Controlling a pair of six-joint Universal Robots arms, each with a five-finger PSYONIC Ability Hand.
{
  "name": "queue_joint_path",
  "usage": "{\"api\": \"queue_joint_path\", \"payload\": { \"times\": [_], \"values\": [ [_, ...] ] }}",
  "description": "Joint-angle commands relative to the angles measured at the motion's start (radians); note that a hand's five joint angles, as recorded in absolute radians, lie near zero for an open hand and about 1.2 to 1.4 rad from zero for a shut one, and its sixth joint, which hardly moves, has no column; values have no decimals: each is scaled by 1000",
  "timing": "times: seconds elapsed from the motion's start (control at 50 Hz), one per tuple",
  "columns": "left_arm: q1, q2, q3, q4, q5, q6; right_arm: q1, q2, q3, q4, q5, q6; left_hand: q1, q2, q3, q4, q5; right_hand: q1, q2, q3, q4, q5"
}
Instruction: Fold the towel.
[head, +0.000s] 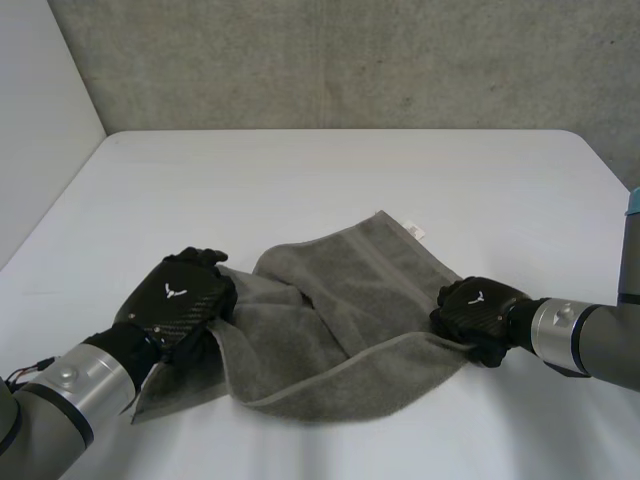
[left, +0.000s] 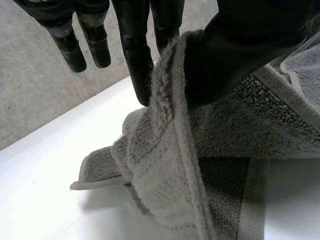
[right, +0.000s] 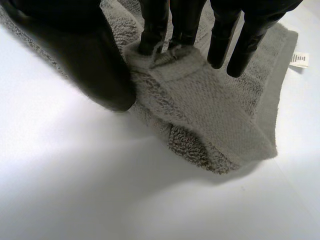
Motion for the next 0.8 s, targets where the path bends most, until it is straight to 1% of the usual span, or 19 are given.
{"api": "queue_joint_path", "payload": {
  "times": [0.02,0.14,0.18,0.2,0.24,0.26,0.28,0.3,0.34,0.36,0.38,0.4,0.42,0.46,0.5,0.58,0.62,0.74,0.8],
  "values": [
    [1,-5,-2,2,-2,1,9,-11,-13,-3,4,-1,94,46,-58,-66,42,219,225,-53,-76,228],
    [2,-106,66,14,-6,23,26,-7,-95,-19,14,7,94,46,-58,-66,42,219,225,-53,-76,228],
    [1,-216,215,-1,-17,47,56,16,-224,-25,35,14,94,46,-58,-66,42,219,225,-53,-76,228],
    [1,-217,216,-1,-17,47,57,16,-225,-25,35,14,94,46,-58,-66,42,219,225,-53,-76,228],
    [1,-258,302,-9,-23,67,86,32,-419,-37,55,40,94,46,-58,-66,42,219,225,-53,-76,228],
    [-1,-287,396,-28,-41,84,86,32,-420,-37,55,41,94,46,-58,-66,42,219,225,-53,-76,228],
    [-10,-304,502,-54,-75,96,96,32,-525,-58,60,85,94,46,-58,-66,42,219,225,-53,-76,228],
    [-10,-304,503,-55,-75,97,96,32,-526,-59,60,85,94,46,-58,-66,42,219,225,-53,-76,228],
    [-25,-320,744,-108,-149,91,104,13,-700,-164,57,260,94,46,-58,-66,42,219,225,-53,-76,228],
    [-25,-320,745,-108,-149,90,104,13,-700,-164,57,261,94,46,-58,-66,42,219,225,-53,-76,228],
    [-36,-314,859,-136,-176,77,103,-10,-745,-245,57,374,94,46,-58,-66,42,219,225,-53,-76,228],
    [-57,-304,964,-156,-193,54,90,-45,-757,-329,57,490,94,46,-58,-66,42,219,225,-53,-76,228],
    [-57,-304,965,-156,-193,54,90,-45,-757,-330,57,492,94,46,-58,-66,42,219,225,-53,-76,228],
    [-77,-287,1049,-164,-201,24,74,-102,-744,-469,58,672,94,46,-58,-66,42,219,225,-53,-76,228],
    [-82,-233,1132,-145,-195,-38,63,-126,-710,-520,64,727,94,46,-58,-66,42,219,225,-53,-76,228],
    [-68,-177,1115,-76,-190,-91,26,-208,-590,-592,66,762,94,46,-58,-66,42,219,225,-53,-76,228],
    [-64,-157,1075,-33,-186,-106,0,-275,-459,-661,46,769,94,46,-58,-66,42,219,225,-53,-76,228],
    [4,-116,781,51,-141,-103,-8,-298,-289,-689,-11,760,94,46,-58,-66,42,219,225,-53,-76,228],
    [44,-105,607,71,-66,-95,-22,-310,-165,-695,-69,745,94,46,-58,-66,42,219,225,-53,-76,228]
  ]
}}
